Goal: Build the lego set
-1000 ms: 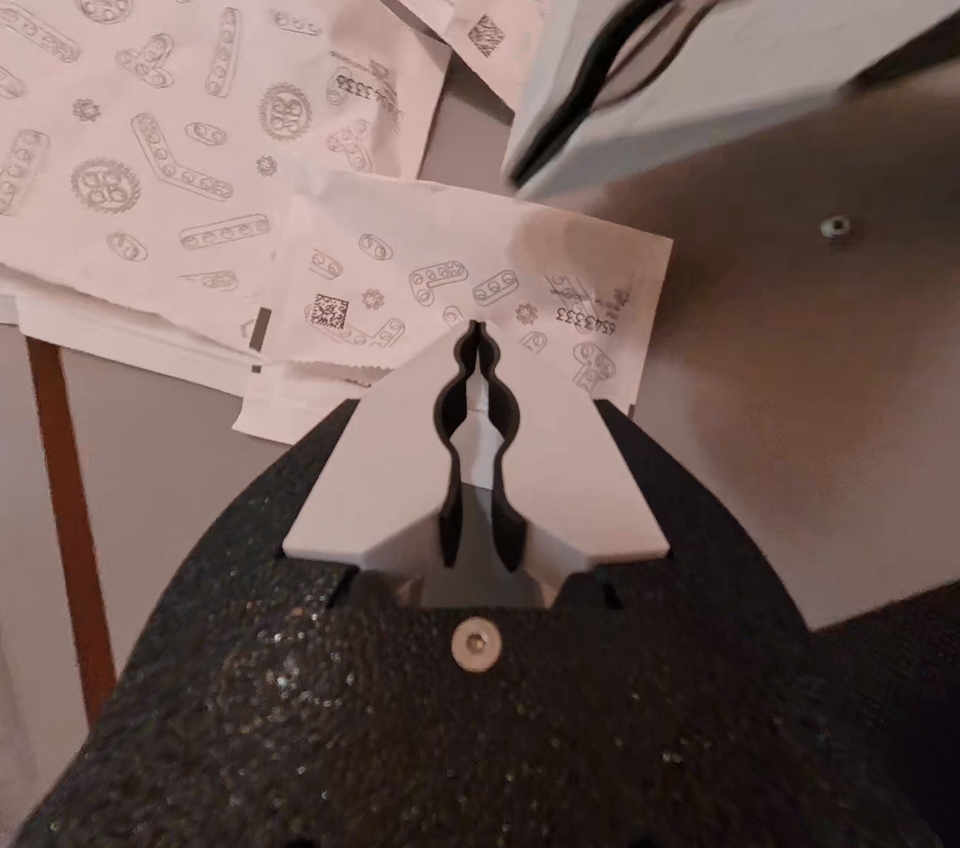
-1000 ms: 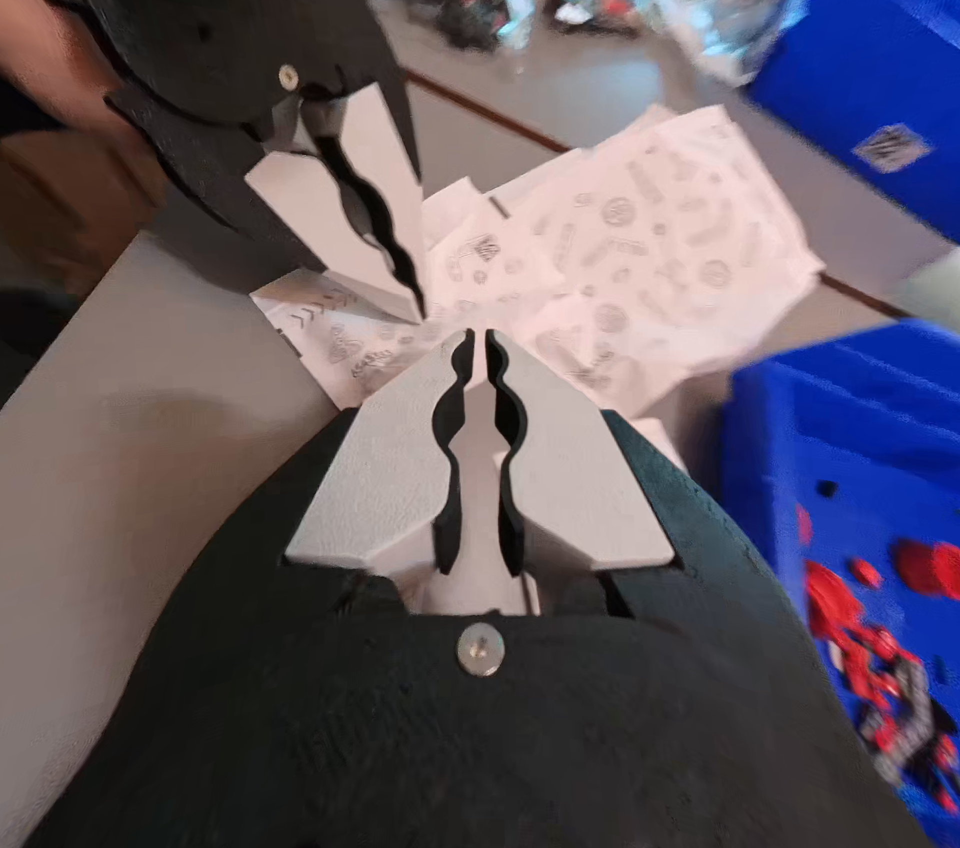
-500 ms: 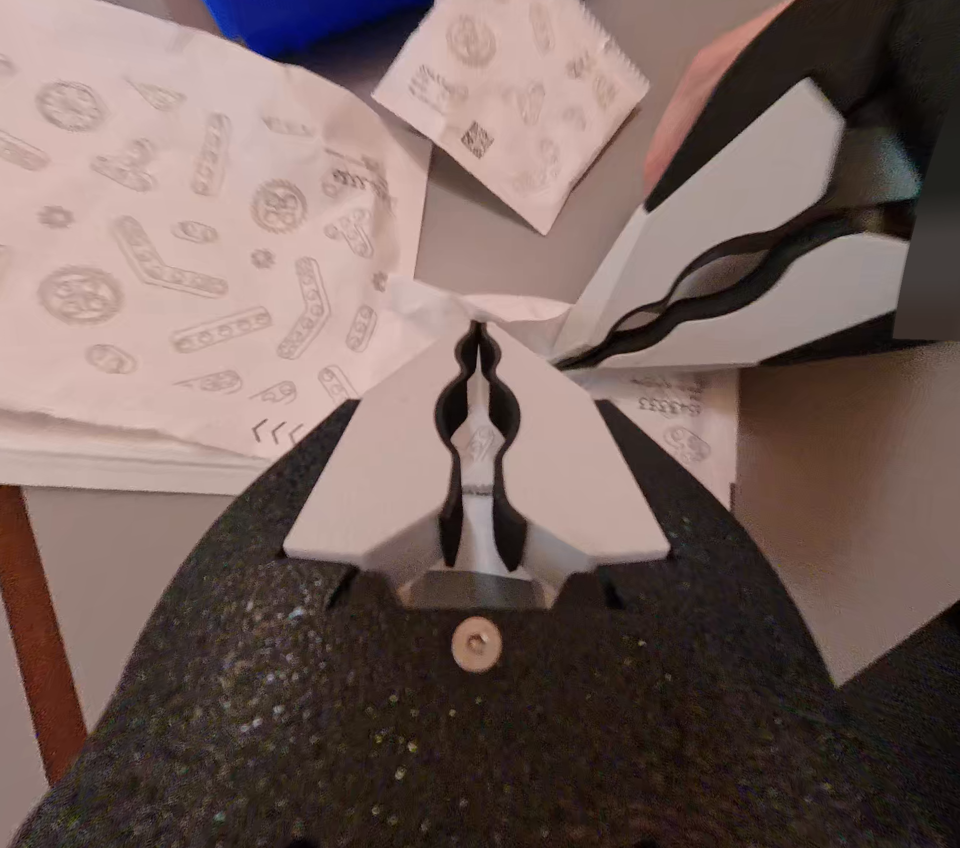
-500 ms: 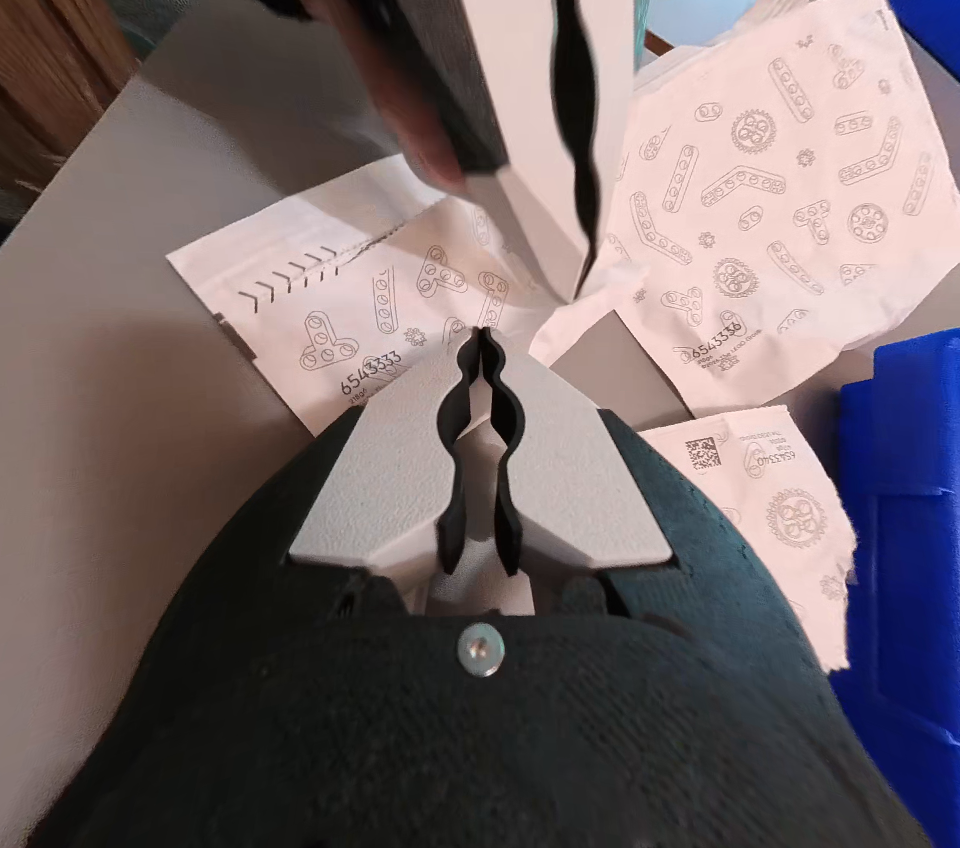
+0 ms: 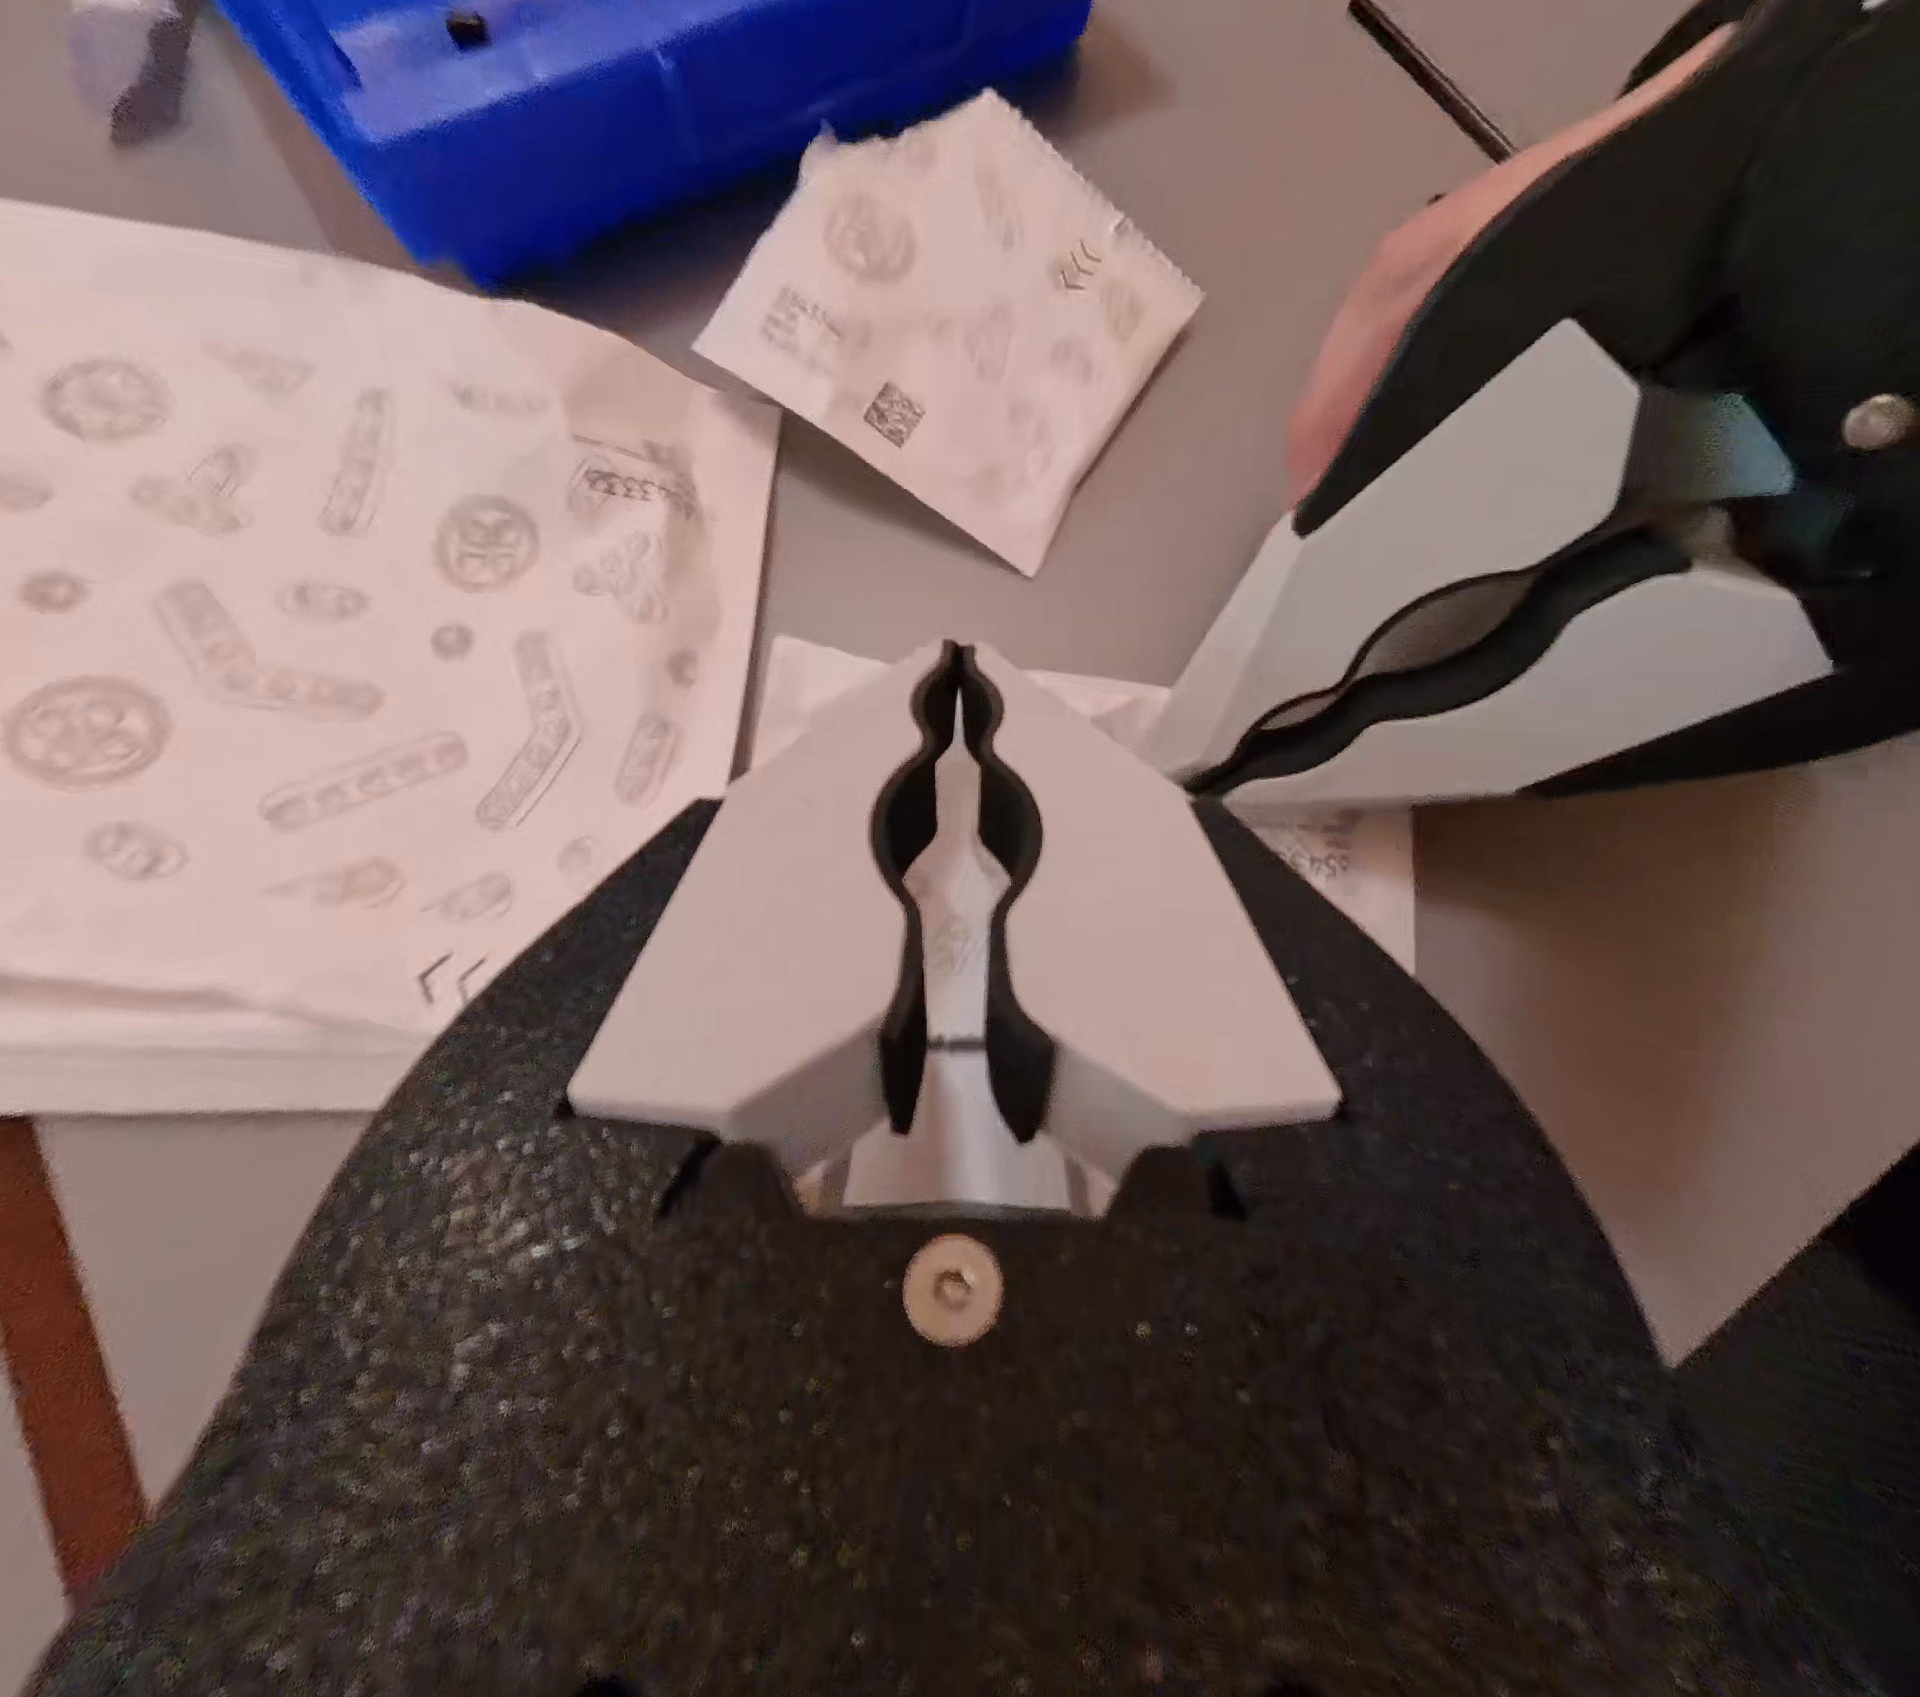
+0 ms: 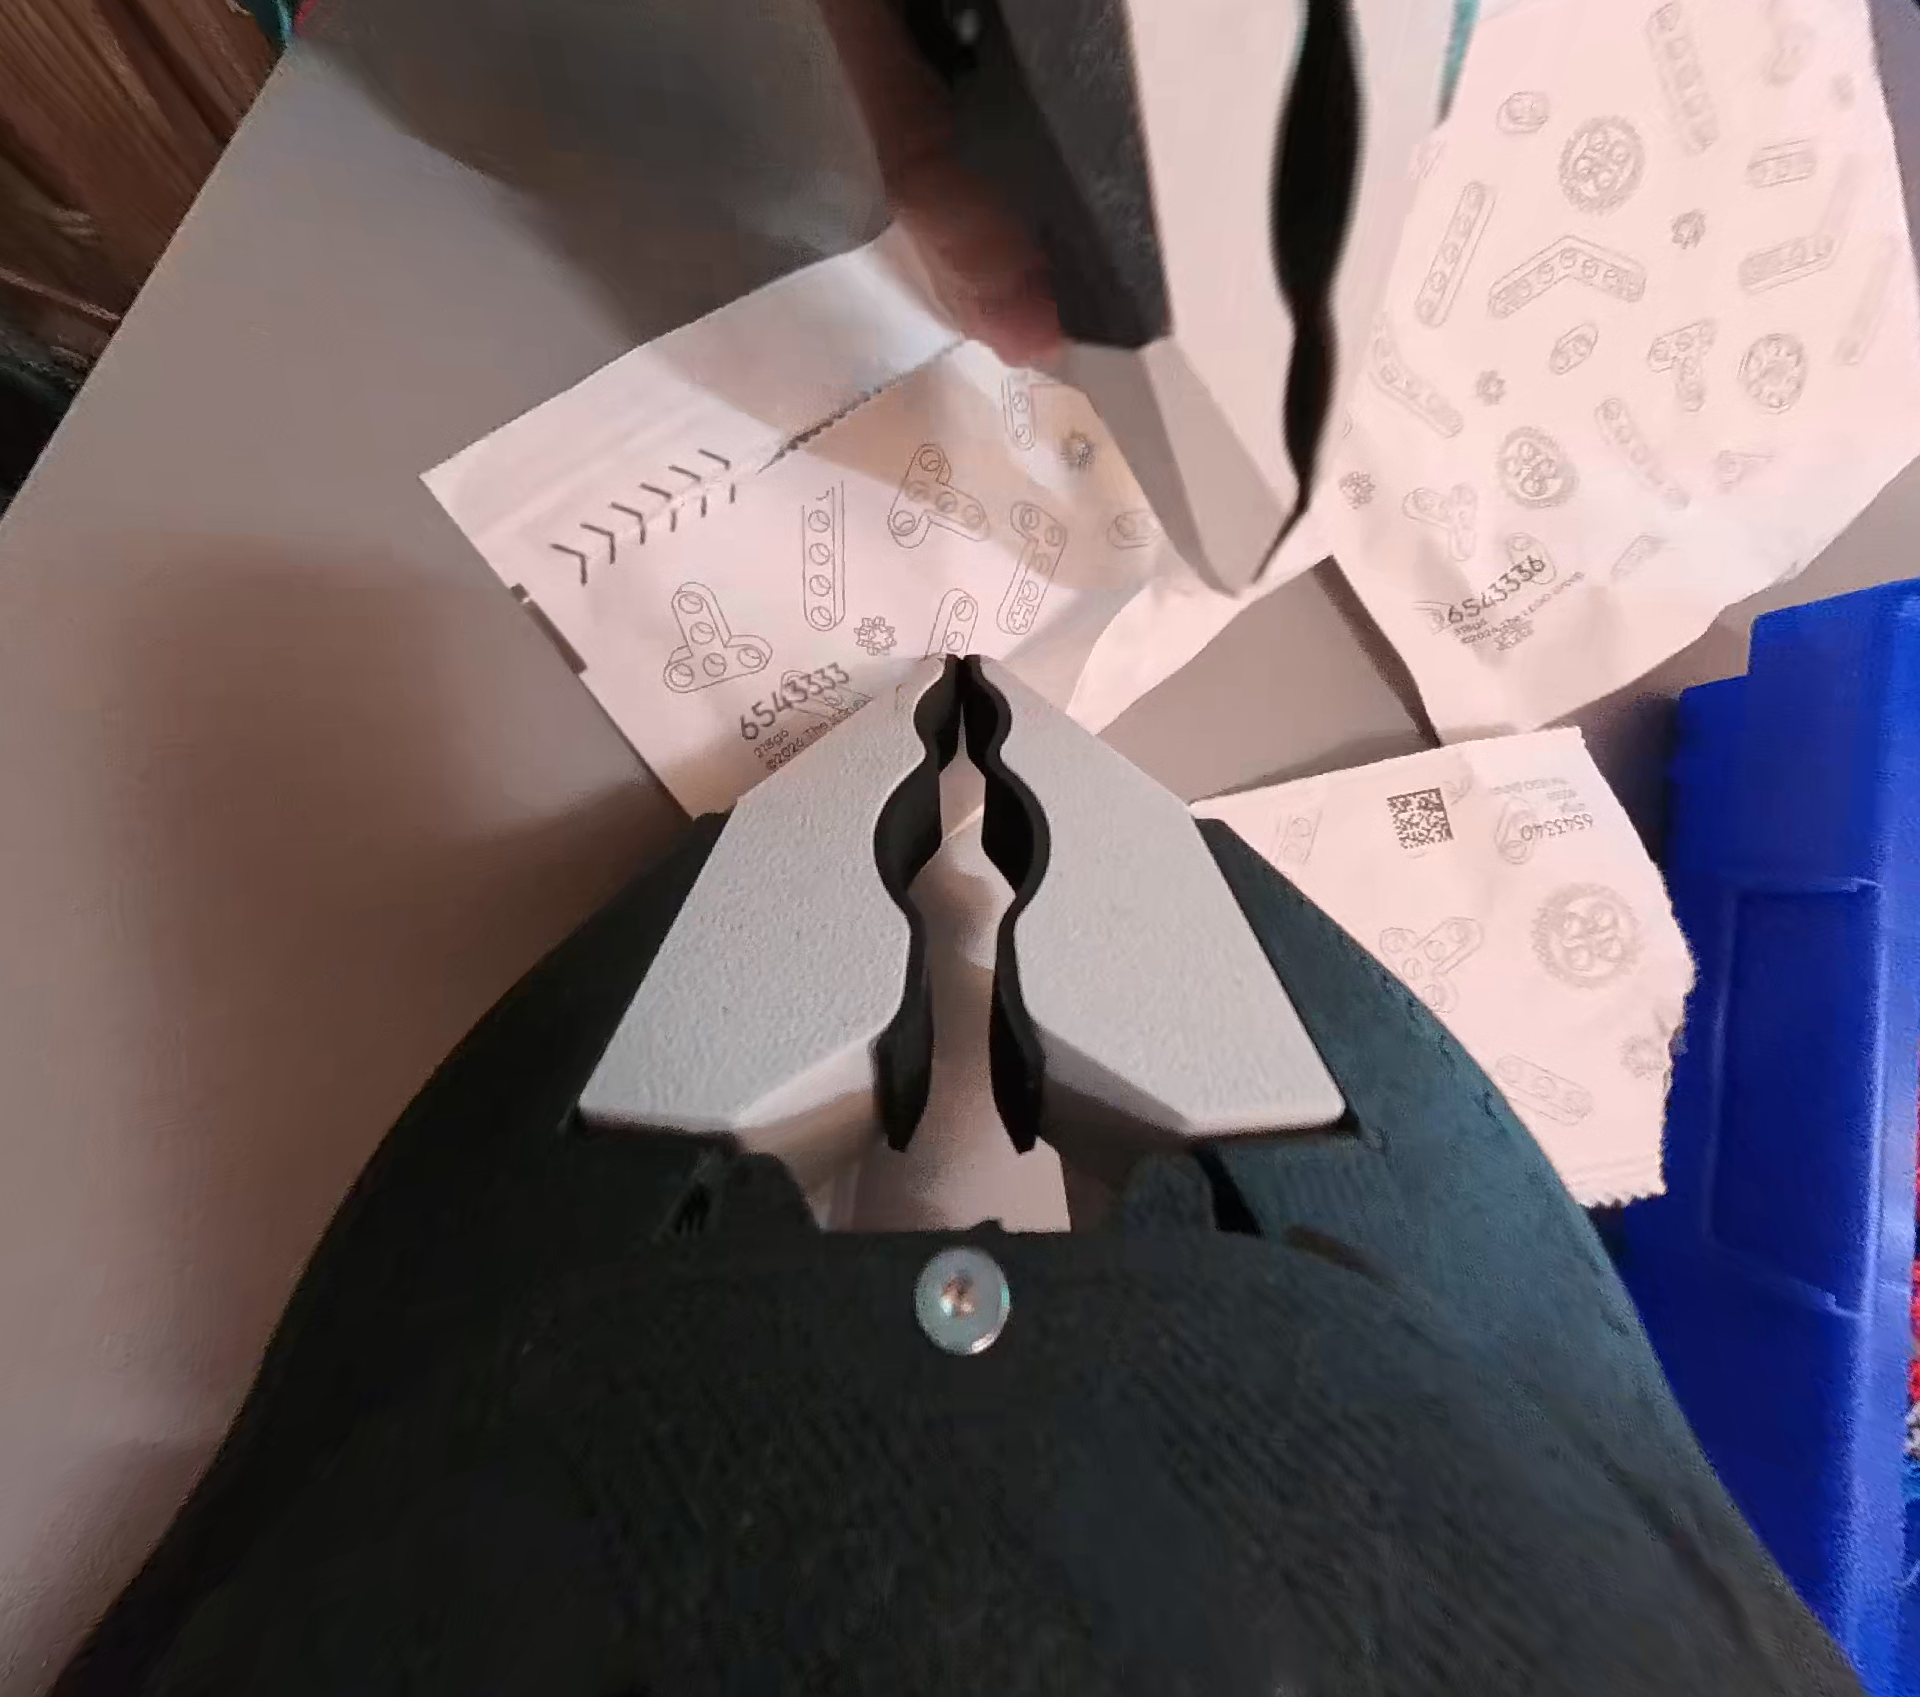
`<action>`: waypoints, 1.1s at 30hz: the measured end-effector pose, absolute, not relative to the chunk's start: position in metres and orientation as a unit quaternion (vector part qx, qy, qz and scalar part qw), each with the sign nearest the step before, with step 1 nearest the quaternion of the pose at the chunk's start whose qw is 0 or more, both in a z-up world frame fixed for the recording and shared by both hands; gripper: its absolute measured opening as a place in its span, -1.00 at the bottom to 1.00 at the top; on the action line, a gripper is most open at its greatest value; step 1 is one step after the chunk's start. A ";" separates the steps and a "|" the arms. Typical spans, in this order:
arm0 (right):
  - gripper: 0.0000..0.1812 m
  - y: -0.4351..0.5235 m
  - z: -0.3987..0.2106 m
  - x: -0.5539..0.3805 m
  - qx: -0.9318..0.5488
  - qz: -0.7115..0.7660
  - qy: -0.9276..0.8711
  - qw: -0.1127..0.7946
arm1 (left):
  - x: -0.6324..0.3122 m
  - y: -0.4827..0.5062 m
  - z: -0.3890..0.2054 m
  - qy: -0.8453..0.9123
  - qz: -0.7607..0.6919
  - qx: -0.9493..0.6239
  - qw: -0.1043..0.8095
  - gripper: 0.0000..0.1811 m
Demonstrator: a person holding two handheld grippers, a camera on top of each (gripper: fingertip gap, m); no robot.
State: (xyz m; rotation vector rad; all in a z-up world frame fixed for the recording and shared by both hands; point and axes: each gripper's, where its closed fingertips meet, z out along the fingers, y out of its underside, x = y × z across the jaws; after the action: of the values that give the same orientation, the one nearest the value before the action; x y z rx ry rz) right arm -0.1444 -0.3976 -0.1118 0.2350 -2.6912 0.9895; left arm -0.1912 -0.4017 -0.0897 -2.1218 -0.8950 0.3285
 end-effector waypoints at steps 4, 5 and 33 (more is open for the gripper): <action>-1.00 -0.397 -0.112 -0.144 0.073 0.345 -0.925 0.142 | -0.191 -0.394 -0.113 -0.352 0.088 -0.850 0.381 -1.00; -1.00 -0.396 -0.112 -0.144 0.071 0.344 -0.926 0.140 | -0.191 -0.394 -0.114 -0.351 0.087 -0.853 0.377 -1.00; -1.00 -0.377 -0.111 -0.131 0.203 0.275 -0.889 0.306 | -0.167 -0.387 -0.112 -0.439 -0.051 -0.789 0.427 -1.00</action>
State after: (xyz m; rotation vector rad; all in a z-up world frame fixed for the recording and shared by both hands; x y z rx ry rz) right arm -0.1305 -0.3772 -0.1110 0.5362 -2.3516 0.7273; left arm -0.1671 -0.3872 -0.1118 -1.9714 -1.0977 -0.1273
